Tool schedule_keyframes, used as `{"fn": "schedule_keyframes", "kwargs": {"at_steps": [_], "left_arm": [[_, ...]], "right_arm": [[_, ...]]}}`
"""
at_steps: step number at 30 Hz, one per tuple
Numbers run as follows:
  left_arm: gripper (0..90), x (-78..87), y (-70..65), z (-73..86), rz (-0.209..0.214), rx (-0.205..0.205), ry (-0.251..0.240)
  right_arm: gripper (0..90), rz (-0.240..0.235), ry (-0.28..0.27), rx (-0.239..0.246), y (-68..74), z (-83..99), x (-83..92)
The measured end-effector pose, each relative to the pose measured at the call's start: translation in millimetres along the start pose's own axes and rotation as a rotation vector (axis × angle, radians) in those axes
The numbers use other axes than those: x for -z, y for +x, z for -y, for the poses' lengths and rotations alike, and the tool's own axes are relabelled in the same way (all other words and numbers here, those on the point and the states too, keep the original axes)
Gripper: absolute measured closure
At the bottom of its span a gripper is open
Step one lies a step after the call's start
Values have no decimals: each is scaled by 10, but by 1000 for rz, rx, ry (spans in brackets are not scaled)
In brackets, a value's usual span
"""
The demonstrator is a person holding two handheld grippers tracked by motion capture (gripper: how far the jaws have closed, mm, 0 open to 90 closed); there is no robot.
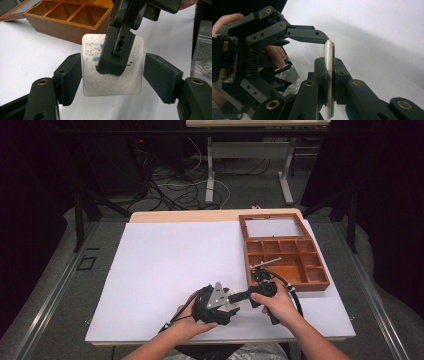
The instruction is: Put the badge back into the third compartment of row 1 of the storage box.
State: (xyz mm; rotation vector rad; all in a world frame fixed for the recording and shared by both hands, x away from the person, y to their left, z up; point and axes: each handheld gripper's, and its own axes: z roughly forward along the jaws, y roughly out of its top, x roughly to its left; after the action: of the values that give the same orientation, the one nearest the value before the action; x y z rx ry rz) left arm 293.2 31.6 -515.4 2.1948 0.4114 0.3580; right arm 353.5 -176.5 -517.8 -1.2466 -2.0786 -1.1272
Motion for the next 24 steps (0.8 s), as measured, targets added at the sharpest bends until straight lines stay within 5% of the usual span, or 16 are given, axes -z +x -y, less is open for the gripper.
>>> {"fn": "schedule_keyframes", "kwargs": {"at_steps": [24], "left_arm": [[231,9,115,118,-7,92,24]], "right_arm": [[842,52,-48,3,-106,32,123]]}}
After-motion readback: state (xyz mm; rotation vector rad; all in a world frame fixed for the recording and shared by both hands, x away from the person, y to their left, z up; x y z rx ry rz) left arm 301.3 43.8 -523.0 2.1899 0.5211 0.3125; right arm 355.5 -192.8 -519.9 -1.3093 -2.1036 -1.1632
